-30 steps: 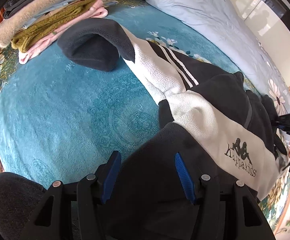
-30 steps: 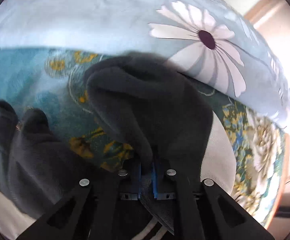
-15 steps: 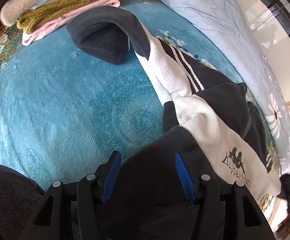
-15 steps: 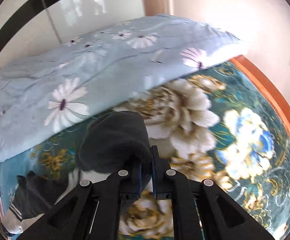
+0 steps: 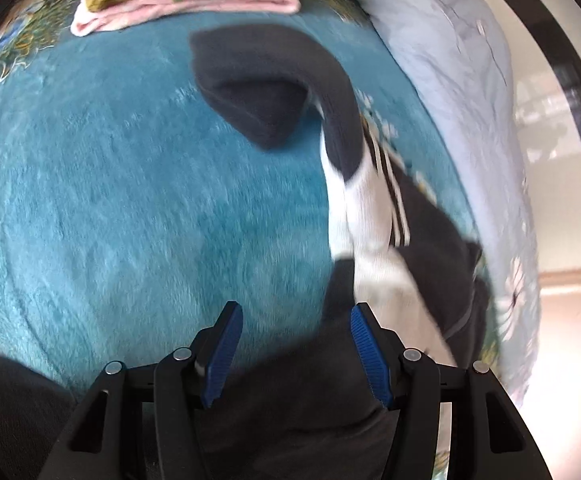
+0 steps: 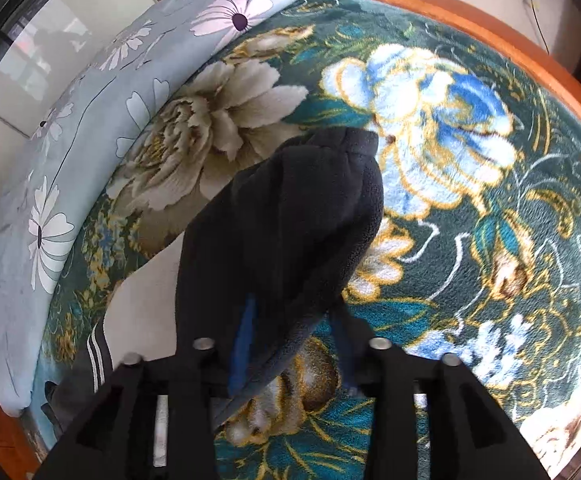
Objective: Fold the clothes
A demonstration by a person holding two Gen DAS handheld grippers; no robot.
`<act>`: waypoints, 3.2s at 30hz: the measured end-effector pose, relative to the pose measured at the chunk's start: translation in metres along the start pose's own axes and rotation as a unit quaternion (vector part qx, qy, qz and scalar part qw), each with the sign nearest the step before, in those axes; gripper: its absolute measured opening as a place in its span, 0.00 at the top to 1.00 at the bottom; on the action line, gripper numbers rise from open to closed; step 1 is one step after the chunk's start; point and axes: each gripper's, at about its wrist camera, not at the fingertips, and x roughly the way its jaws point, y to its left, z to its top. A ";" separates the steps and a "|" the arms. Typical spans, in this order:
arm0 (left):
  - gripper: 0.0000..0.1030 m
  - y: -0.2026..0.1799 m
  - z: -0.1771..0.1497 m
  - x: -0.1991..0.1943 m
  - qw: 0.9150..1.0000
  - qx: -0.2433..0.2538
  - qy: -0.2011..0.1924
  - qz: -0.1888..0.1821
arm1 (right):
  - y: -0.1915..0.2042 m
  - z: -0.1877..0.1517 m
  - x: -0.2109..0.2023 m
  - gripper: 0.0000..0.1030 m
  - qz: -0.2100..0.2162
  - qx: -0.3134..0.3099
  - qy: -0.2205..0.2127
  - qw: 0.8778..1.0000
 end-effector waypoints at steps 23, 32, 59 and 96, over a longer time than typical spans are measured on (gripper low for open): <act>0.87 0.033 0.139 -0.020 0.979 -0.140 -0.121 -0.088 | 0.090 -0.071 -0.044 0.29 0.045 -0.169 0.032 0.984; 0.91 0.072 0.121 -0.011 0.978 -0.148 -0.137 -0.058 | 0.110 -0.091 -0.025 0.29 0.060 -0.184 0.062 0.979; 0.94 0.088 0.129 0.063 0.967 -0.243 -0.063 -0.043 | 0.147 -0.139 -0.014 0.29 0.062 -0.267 0.109 0.955; 0.69 -0.015 -0.007 0.016 0.996 0.047 0.008 -0.072 | 0.327 -0.215 -0.018 0.92 0.229 -0.520 0.079 0.819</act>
